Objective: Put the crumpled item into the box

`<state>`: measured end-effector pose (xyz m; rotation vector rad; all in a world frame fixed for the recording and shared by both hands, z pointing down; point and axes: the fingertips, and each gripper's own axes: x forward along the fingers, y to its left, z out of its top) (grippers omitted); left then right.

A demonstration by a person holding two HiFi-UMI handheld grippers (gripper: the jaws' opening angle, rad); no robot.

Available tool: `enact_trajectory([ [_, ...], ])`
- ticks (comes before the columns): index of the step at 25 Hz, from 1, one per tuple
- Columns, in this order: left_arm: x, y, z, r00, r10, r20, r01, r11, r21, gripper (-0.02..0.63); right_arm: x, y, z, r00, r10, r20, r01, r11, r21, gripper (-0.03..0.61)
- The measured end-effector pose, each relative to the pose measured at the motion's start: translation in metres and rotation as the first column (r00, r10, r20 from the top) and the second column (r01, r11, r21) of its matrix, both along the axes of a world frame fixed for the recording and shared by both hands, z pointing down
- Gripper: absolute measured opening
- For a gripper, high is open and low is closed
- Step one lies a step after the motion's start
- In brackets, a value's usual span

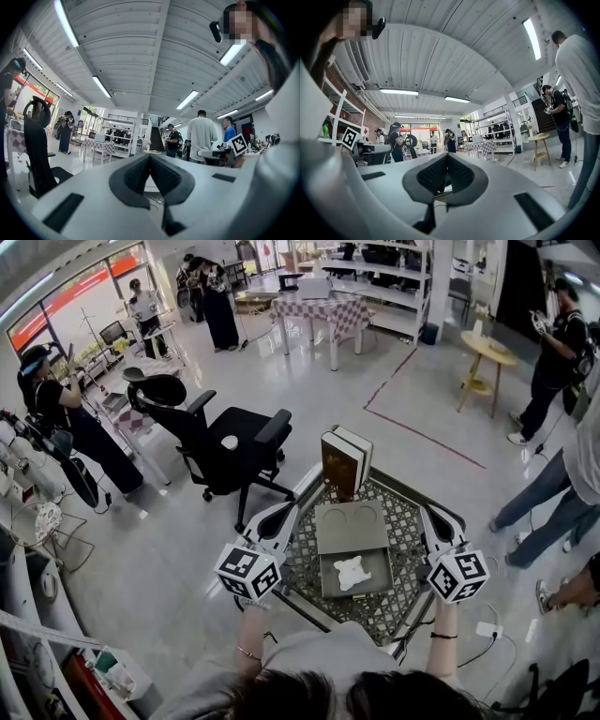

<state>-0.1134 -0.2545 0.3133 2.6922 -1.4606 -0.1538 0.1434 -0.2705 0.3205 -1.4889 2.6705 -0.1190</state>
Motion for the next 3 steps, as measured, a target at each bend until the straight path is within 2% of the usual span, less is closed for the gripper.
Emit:
enact_trajectory([
  [3, 0.0016, 0.0008, -0.0002, 1.000, 0.001, 0.003, -0.001, 1.000, -0.001, 0.017, 0.0019, 0.0005, -0.0013, 1.000, 0.003, -0.001, -0.003, 1.000, 0.002, 0.021],
])
